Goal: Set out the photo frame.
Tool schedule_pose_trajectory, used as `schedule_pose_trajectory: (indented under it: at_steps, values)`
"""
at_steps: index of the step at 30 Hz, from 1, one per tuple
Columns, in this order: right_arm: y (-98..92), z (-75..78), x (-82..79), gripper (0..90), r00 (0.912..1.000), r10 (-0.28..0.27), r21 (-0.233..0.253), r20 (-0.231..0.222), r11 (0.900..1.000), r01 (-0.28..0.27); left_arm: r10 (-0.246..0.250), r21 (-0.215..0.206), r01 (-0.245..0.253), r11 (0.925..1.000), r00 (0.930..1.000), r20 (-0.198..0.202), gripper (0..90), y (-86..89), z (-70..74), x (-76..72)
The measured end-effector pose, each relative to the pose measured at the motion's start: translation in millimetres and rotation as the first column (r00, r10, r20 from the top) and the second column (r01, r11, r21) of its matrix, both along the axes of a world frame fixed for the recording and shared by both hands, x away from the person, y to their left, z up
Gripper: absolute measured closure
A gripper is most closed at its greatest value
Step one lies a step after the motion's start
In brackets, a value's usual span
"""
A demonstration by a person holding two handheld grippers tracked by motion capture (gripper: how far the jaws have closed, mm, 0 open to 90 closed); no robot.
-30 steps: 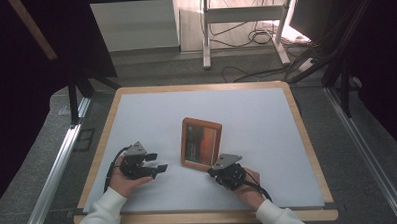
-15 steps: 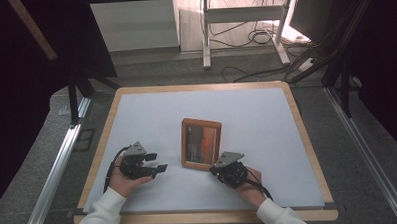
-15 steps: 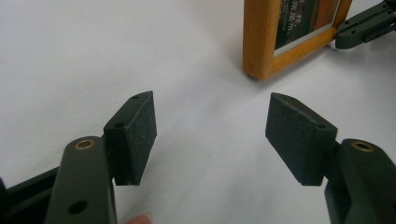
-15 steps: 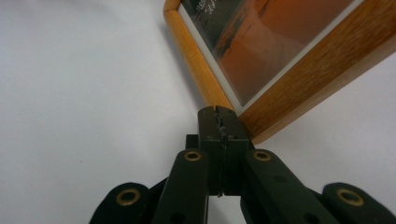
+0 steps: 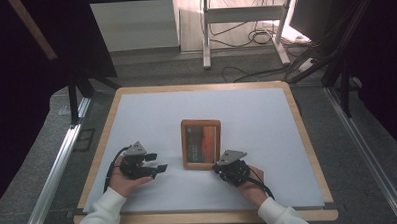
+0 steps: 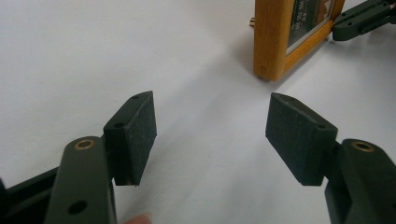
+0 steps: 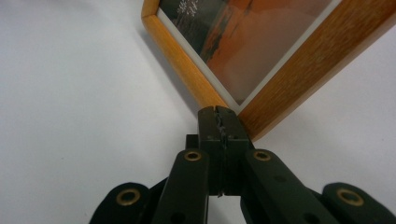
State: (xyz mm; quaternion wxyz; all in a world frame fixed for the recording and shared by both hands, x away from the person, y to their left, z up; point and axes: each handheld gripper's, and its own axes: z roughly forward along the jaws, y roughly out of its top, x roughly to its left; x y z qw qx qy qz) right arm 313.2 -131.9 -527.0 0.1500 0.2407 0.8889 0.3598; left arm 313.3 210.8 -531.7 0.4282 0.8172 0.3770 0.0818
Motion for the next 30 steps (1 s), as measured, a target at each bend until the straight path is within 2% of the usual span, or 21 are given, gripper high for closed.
schedule_pose_trajectory:
  at_steps: [16,20,25,30]
  values:
    - [-1.6,-0.4,0.3,90.0,0.9999,-0.008,0.002,0.007,1.0,0.008,0.001,0.002,-0.001,1.0,1.0,-0.001,33.1,-0.8,-0.9,0.6]
    - [-4.6,4.1,-1.7,90.0,1.0,-0.004,0.035,0.007,0.999,0.004,0.001,0.001,-0.001,1.0,1.0,0.0,33.1,-0.7,-0.3,0.1]
    - [-18.4,15.7,-6.1,90.0,0.9994,-0.021,0.07,0.029,0.997,0.019,0.003,-0.002,-0.003,1.0,1.0,0.002,33.0,0.3,0.1,-0.4]
    - [-45.2,21.9,-3.7,89.9,0.9966,-0.073,0.083,0.038,0.994,0.069,0.008,0.001,-0.008,1.0,1.0,0.003,33.1,3.0,-0.4,-3.8]
